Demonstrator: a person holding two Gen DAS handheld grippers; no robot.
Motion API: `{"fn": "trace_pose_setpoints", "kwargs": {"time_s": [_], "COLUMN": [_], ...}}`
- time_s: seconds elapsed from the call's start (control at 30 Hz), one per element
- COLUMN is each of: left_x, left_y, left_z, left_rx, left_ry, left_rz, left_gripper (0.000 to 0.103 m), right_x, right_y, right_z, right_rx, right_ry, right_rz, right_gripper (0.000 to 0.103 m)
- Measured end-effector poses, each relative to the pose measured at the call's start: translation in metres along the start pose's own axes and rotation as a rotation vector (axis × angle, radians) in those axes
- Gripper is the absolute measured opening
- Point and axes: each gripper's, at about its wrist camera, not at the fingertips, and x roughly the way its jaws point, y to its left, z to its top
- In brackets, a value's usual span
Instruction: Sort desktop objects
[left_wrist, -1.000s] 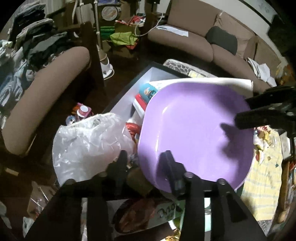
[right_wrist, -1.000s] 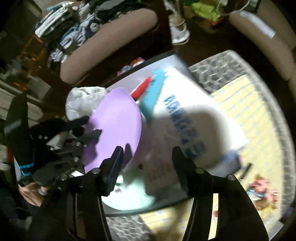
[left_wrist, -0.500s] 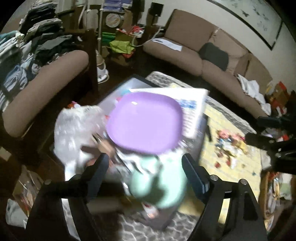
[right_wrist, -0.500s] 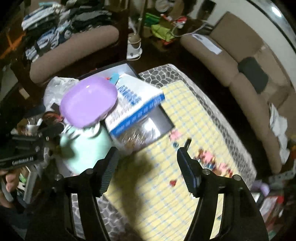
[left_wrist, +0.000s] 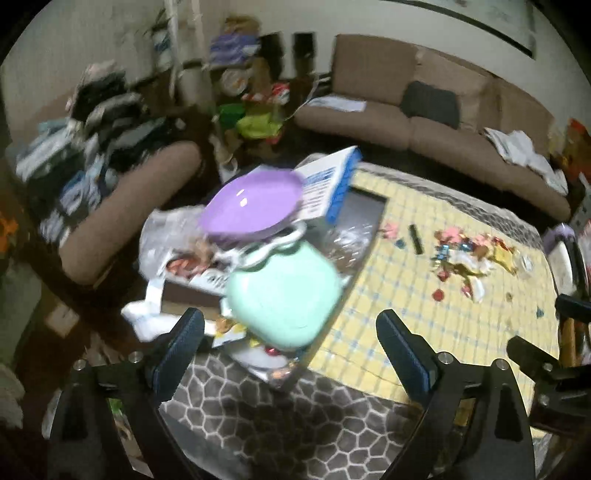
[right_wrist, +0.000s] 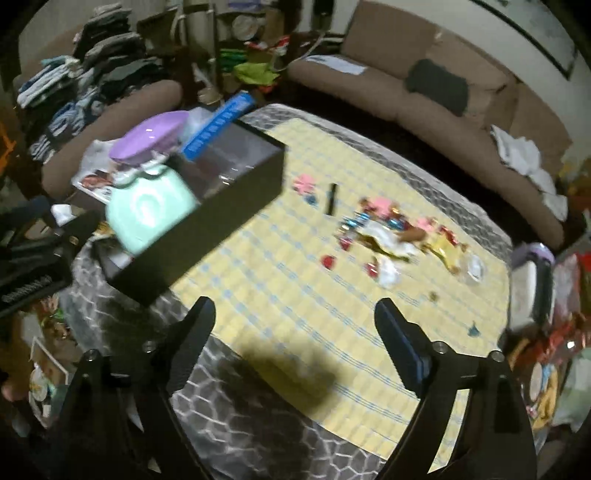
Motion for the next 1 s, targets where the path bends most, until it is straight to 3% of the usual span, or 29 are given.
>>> {"fn": "trace_pose_setpoints", "kwargs": {"time_s": [0.1,0.17,0.23,0.37,0.7,1.0], "left_x": [-0.009,-0.012,-0.006,0.013,0.032,0.03], "left_y": [-0.02,-0.03,-0.039,-0.06,-0.081,-0.08], "left_z": [0.002,0.003,0.001,-0.005,-0.012,-0.014], "left_rx": [0.024,0.005,-0.02,0.011,0.055,0.055], "left_ry": [-0.023,-0.051,-0.055,0.011,0.063,0.066], "left_rz": [0.002,-0.041,-0.07,-0.067,-0.054,-0.065], "left_gripper": [0.101,0.103,0.103,0.103,0.103,0.103], "right_x": [-0.003,-0.008,-0.016,-0.019,0.025,0.025], "right_y": [-0.025,-0.038,-0.051,-0.07,-0.086,-0.095], "right_z": [-0.01,-0.017,-0.026,-0.039,-0.052,-0.059], "right_rx": [0.049,0.086,0.141,0.24,0.247,0.272], "right_ry": [-0.019,-0.06,-0.127,-0.159,-0.043,-0.036], "right_rz": [-0.08,-0.096,-0.077,-0.022,-0.073,-0.127], "right_gripper": [0.088,0.088,0.088,0.088,0.088,0.088]}}
